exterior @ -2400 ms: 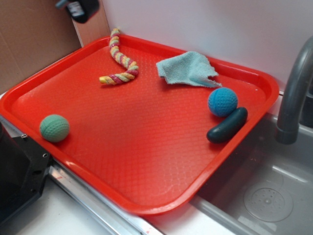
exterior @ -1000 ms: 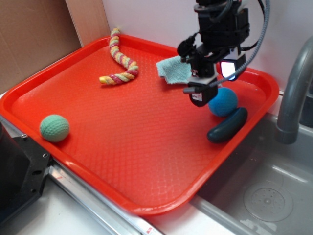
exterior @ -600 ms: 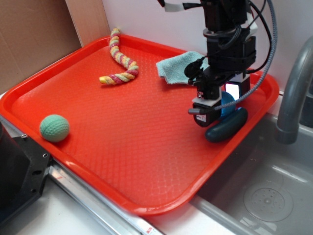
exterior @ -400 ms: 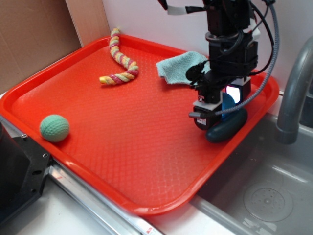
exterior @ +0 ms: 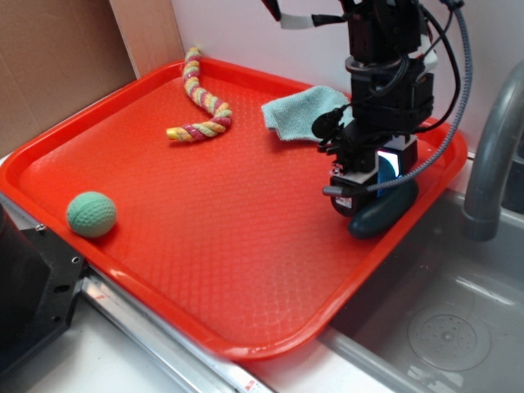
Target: Grab the blue ball.
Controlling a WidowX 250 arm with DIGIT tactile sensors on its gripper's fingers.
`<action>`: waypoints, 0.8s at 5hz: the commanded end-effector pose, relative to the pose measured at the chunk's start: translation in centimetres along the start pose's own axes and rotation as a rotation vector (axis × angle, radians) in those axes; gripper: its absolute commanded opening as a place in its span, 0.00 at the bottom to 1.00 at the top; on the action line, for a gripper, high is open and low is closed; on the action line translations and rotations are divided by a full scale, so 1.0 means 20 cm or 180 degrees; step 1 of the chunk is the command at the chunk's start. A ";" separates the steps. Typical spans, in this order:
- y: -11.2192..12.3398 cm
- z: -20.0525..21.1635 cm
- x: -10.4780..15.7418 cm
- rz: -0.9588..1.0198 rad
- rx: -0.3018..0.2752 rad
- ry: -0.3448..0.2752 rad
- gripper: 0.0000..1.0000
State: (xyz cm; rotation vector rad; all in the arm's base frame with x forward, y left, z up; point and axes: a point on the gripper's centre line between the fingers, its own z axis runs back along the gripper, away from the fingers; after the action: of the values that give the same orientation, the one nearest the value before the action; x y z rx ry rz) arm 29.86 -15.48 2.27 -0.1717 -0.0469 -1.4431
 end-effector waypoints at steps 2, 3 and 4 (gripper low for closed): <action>-0.05 0.56 -0.30 0.1579 0.0281 0.0022 0.00; -0.14 0.73 -0.42 0.2374 0.0389 0.0070 0.00; -0.24 0.86 -0.55 0.3172 0.0435 0.0095 0.00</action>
State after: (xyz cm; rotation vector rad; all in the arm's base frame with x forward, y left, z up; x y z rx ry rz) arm 25.72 -0.89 16.70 -0.0481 0.0258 -0.4481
